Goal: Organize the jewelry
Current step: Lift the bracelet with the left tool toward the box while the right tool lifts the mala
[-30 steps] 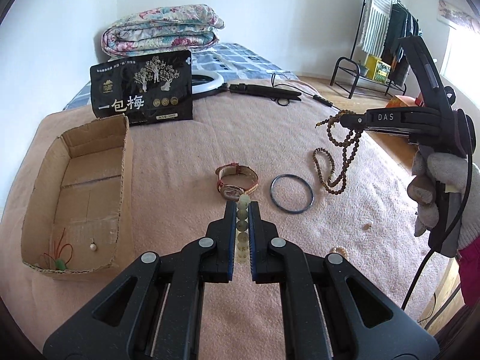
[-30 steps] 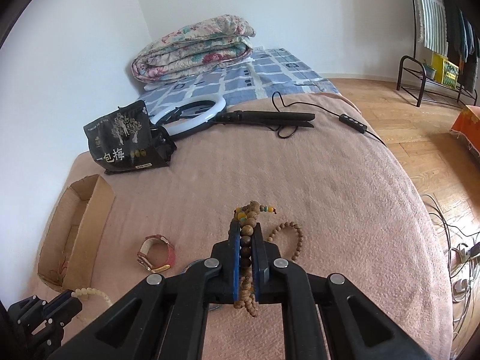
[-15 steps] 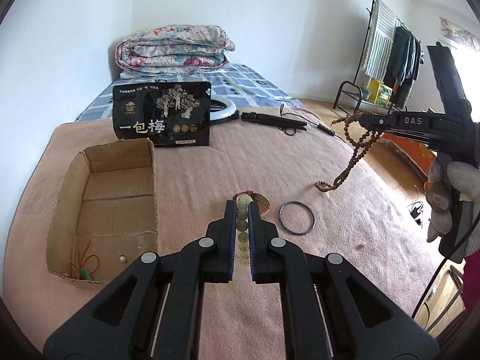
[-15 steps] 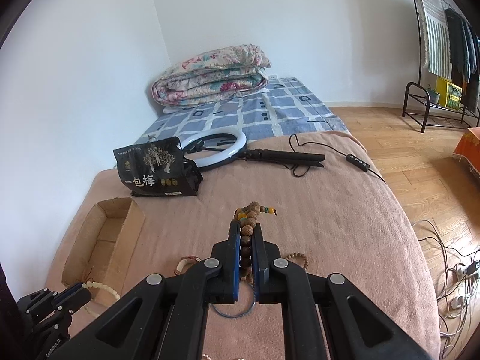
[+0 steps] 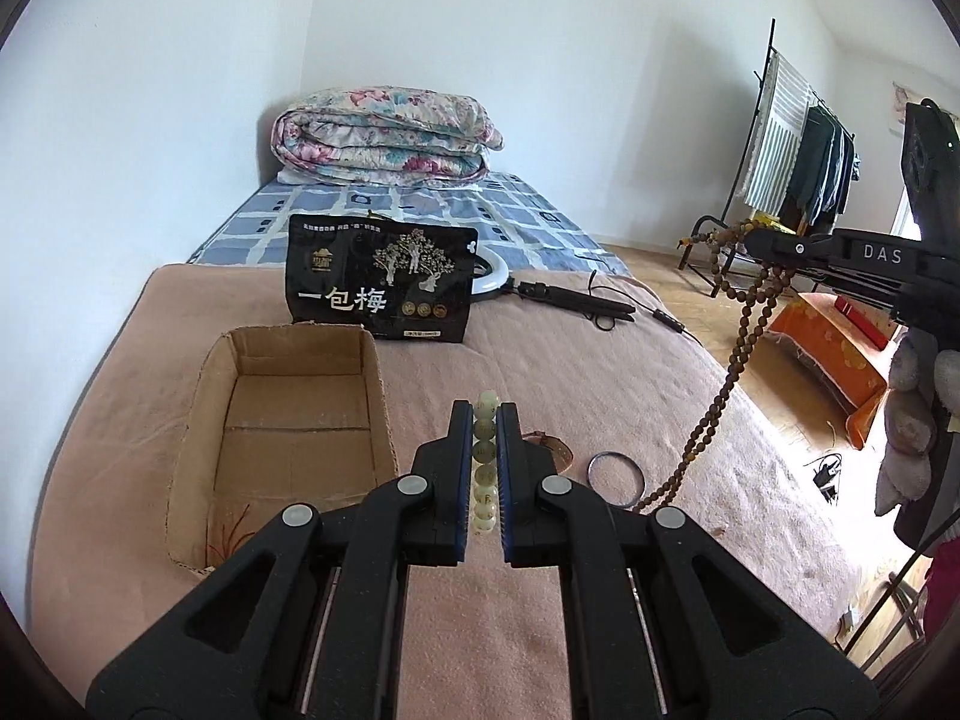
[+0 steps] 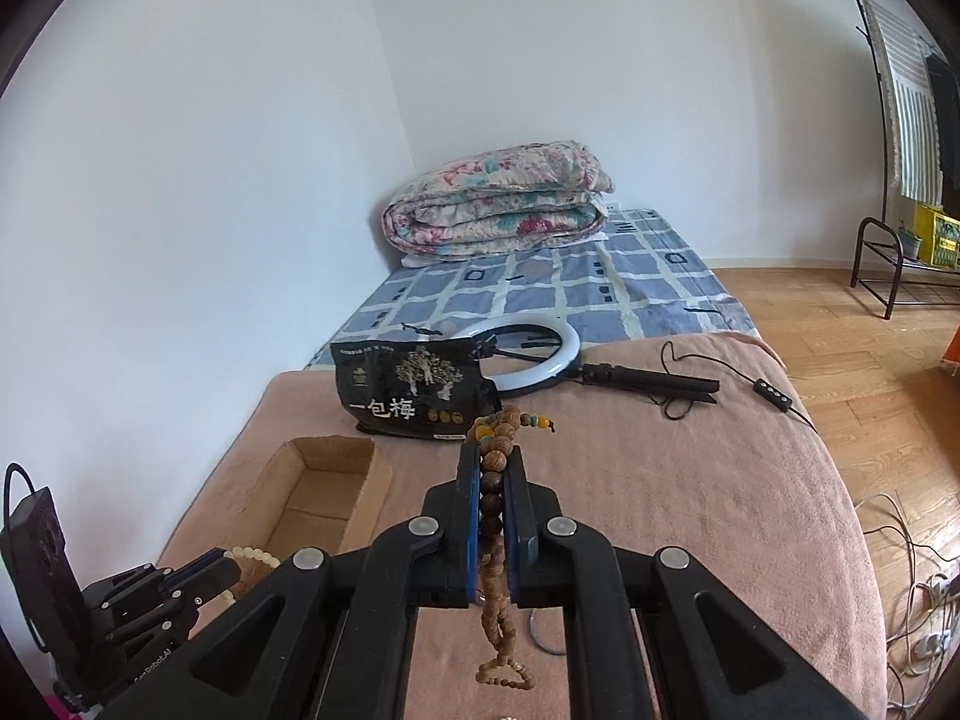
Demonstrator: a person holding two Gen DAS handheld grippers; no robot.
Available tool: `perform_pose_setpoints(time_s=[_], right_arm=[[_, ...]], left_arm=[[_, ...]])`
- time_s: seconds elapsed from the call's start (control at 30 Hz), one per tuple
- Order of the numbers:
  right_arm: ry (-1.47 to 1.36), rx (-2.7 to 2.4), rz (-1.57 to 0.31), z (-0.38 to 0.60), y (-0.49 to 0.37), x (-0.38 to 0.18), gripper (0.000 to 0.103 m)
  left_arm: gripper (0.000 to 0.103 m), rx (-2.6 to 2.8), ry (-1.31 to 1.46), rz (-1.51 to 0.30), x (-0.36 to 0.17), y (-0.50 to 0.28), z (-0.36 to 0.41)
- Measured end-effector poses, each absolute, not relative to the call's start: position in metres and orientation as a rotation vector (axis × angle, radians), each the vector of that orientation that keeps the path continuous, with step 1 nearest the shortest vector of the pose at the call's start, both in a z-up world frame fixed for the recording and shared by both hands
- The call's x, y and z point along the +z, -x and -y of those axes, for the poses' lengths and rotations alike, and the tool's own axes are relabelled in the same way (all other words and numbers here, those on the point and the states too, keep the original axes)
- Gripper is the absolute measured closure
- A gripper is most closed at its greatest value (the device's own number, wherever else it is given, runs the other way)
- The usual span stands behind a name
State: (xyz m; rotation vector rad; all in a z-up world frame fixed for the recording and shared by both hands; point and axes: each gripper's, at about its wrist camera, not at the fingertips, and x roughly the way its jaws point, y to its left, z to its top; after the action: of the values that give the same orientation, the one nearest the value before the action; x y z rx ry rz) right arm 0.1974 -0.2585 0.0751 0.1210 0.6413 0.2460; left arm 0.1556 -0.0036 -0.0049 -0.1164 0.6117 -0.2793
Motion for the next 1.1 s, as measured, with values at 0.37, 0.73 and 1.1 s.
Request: perform_pose_setpoints(time_s=[0.37,0.73,1.1], right_arm=[[-0.087,0.346,-0.596,0.190,-0.202,0.103,0.099],[-0.051,0.453,-0.599,0.130,-0.229,0.110,0.099],[-0.044,0.535,-0.607,0.082,-0.267,0.108,0.099]], left_arm=[[0.098,-0.212,0.153,-0.604,-0.003,-0.155,-0.045],[0.098,-0.144,0.190,-0.632,-0.015,-0.162,-0.090],[0.098,-0.112,0.233,-0.673,-0.030,-0.176,-0.111]])
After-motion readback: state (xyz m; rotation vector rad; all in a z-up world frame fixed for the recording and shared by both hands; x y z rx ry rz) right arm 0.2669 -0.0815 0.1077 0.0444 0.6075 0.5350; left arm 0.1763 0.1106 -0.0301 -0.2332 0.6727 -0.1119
